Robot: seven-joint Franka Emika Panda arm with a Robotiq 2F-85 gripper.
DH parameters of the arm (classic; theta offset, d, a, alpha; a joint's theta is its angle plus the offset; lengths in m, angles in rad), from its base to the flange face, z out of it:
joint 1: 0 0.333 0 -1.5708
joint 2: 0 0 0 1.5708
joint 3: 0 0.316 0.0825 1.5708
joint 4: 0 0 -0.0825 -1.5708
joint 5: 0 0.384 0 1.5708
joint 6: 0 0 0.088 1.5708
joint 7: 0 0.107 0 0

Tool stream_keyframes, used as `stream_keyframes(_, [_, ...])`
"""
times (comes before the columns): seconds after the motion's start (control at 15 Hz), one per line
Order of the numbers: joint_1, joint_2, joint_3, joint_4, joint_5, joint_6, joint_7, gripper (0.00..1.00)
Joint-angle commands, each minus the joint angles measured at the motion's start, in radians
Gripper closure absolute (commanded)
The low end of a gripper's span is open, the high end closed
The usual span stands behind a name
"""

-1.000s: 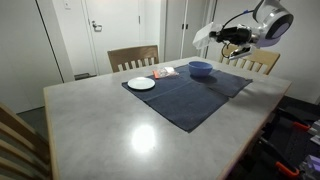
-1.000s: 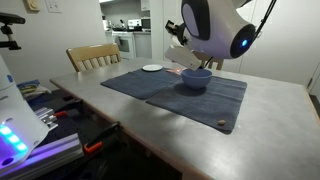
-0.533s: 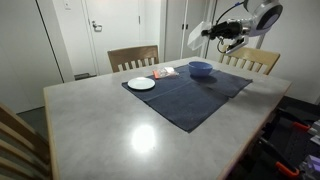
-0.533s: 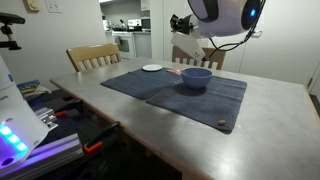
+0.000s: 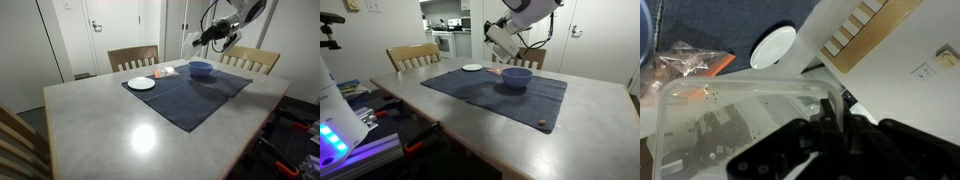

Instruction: Pick the plastic box and pour its contents into the bowl

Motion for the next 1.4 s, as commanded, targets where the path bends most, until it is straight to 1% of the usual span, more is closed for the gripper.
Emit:
stream_keyframes(0.0, [0.044, -0.063, 0.037, -0.032, -0.135, 0.126, 0.131, 0.98])
stream_keyframes(0.13, [0.071, -0.089, 0.063, -0.032, -0.225, 0.171, 0.240, 0.98])
stream_keyframes(0.33, [0.118, -0.129, 0.108, -0.038, -0.353, 0.253, 0.466, 0.98])
stream_keyframes(0.4, [0.130, -0.137, 0.127, -0.041, -0.379, 0.282, 0.538, 0.98])
stream_keyframes(0.6, [0.162, -0.130, 0.195, -0.056, -0.405, 0.368, 0.733, 0.98])
stream_keyframes(0.73, [0.192, -0.106, 0.243, -0.077, -0.390, 0.462, 0.850, 0.98])
stream_keyframes(0.8, [0.208, -0.092, 0.265, -0.091, -0.381, 0.523, 0.907, 0.98])
stream_keyframes(1.0, [0.256, -0.066, 0.306, -0.149, -0.430, 0.743, 1.077, 0.98])
stream_keyframes(1.07, [0.266, -0.059, 0.311, -0.166, -0.465, 0.789, 1.145, 0.98])
stream_keyframes(1.13, [0.277, -0.058, 0.306, -0.179, -0.536, 0.801, 1.238, 0.98])
stream_keyframes(1.2, [0.295, -0.061, 0.284, -0.189, -0.612, 0.786, 1.331, 0.98])
stream_keyframes(1.27, [0.337, -0.067, 0.229, -0.188, -0.691, 0.730, 1.416, 0.98])
stream_keyframes(1.33, [0.352, -0.074, 0.204, -0.182, -0.771, 0.684, 1.505, 0.98])
